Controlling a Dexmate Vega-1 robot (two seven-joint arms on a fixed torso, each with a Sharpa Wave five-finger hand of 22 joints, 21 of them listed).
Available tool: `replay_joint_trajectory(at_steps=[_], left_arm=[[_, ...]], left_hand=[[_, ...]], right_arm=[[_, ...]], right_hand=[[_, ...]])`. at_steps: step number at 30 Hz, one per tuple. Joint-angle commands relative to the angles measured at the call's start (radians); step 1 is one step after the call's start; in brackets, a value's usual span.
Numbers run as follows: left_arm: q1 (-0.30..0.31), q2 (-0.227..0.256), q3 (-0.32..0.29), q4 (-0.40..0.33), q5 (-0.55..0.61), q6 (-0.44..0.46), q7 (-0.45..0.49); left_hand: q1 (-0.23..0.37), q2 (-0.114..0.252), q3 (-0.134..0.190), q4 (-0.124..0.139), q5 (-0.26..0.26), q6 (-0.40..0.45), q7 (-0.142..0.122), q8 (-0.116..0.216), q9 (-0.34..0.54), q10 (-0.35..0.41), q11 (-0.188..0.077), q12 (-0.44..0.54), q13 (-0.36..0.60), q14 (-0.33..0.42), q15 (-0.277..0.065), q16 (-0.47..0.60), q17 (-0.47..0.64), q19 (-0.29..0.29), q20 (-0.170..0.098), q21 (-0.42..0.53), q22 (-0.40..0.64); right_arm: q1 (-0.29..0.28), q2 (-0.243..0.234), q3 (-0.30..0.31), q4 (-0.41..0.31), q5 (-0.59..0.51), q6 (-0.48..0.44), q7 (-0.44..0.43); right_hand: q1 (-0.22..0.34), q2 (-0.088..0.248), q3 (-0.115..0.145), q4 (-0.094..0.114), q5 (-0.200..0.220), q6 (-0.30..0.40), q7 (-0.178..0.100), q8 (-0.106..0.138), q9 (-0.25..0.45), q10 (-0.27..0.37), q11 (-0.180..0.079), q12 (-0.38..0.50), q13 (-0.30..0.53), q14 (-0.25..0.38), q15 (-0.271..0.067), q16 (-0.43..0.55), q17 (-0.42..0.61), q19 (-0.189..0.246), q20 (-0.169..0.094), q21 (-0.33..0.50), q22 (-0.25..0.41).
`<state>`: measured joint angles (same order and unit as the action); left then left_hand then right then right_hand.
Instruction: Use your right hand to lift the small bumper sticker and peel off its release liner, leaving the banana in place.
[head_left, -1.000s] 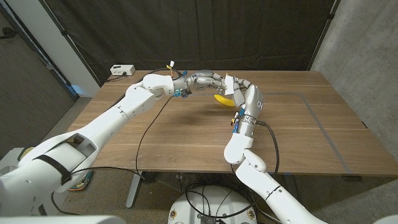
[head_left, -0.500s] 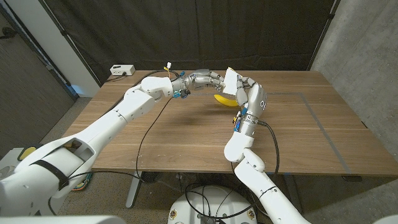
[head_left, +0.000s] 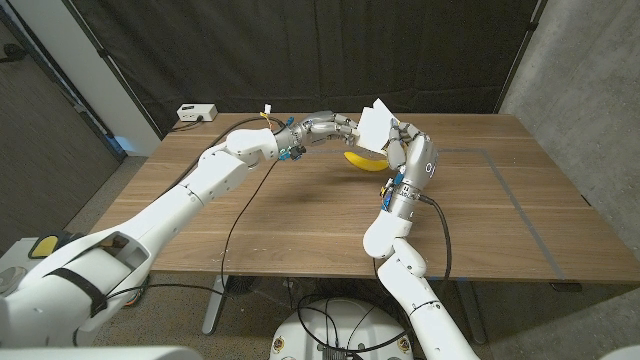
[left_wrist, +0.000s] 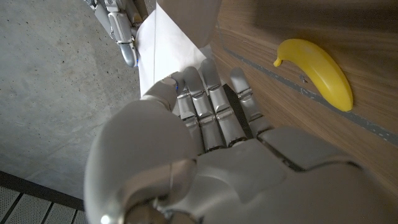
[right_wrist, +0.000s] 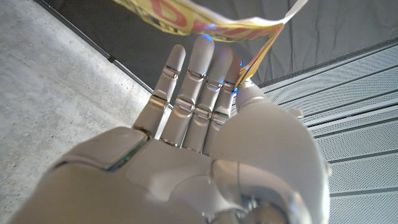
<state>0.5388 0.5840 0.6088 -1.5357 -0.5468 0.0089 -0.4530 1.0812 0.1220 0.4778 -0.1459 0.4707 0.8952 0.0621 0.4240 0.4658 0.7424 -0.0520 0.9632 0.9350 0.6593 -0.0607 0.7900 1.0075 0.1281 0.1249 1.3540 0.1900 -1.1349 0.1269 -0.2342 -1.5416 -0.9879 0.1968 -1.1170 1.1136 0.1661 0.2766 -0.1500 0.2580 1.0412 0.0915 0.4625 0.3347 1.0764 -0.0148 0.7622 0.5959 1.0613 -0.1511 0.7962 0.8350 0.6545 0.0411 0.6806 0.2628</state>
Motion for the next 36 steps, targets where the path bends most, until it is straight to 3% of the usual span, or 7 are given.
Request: replay_joint_trajectory(at_steps=[1,19,33,36], left_arm=[[0.034,0.002,-0.020,-0.027,-0.014,0.006,0.066],[0.043,0.003,-0.030,-0.024,-0.038,0.009,0.078],[0.048,-0.003,-0.038,-0.011,-0.047,0.001,0.089],[0.048,-0.005,-0.040,-0.007,-0.051,0.000,0.089]], left_hand=[[-0.003,-0.001,0.013,0.005,0.018,0.056,0.022,0.128,0.197,0.002,-0.002,0.009,0.008,0.002,-0.029,-0.005,0.008,0.000,-0.003,0.009,0.000],[-0.014,-0.012,0.025,0.010,0.087,0.066,0.019,0.149,0.198,0.010,-0.001,0.009,0.030,0.013,-0.031,-0.003,0.043,0.000,-0.006,0.017,-0.002],[-0.029,-0.038,0.038,0.013,0.147,0.070,0.019,0.180,0.221,0.038,-0.004,0.012,0.043,0.031,-0.037,-0.011,0.058,0.014,-0.012,0.022,-0.005],[-0.038,-0.055,0.043,0.015,0.173,0.076,0.013,0.195,0.231,0.047,-0.012,0.012,0.050,0.045,-0.042,-0.013,0.061,0.022,-0.019,0.021,-0.006]], right_arm=[[-0.007,0.101,0.110,0.025,-0.100,0.047,0.000],[0.011,0.179,0.209,0.046,-0.156,0.039,0.000],[0.018,0.319,0.362,0.034,-0.276,0.096,0.000],[0.016,0.326,0.369,0.028,-0.279,0.093,0.000]], right_hand=[[0.013,-0.004,0.012,0.000,-0.003,0.003,0.005,0.007,0.006,0.005,0.003,0.009,0.008,-0.003,-0.011,0.004,0.007,-0.007,-0.004,0.010,0.007],[0.012,-0.010,0.026,0.003,-0.007,0.001,0.006,0.014,0.019,0.006,0.001,0.010,0.011,-0.005,-0.009,-0.001,0.027,-0.020,-0.006,0.030,0.013],[0.009,-0.013,0.036,0.005,-0.010,0.001,0.007,0.015,0.020,0.007,0.000,0.010,0.012,-0.001,-0.010,-0.004,0.038,-0.026,-0.006,0.045,0.016],[0.009,-0.015,0.038,0.005,-0.010,0.001,0.007,0.015,0.021,0.006,-0.001,0.009,0.013,0.000,-0.011,-0.005,0.041,-0.028,-0.006,0.048,0.016]])
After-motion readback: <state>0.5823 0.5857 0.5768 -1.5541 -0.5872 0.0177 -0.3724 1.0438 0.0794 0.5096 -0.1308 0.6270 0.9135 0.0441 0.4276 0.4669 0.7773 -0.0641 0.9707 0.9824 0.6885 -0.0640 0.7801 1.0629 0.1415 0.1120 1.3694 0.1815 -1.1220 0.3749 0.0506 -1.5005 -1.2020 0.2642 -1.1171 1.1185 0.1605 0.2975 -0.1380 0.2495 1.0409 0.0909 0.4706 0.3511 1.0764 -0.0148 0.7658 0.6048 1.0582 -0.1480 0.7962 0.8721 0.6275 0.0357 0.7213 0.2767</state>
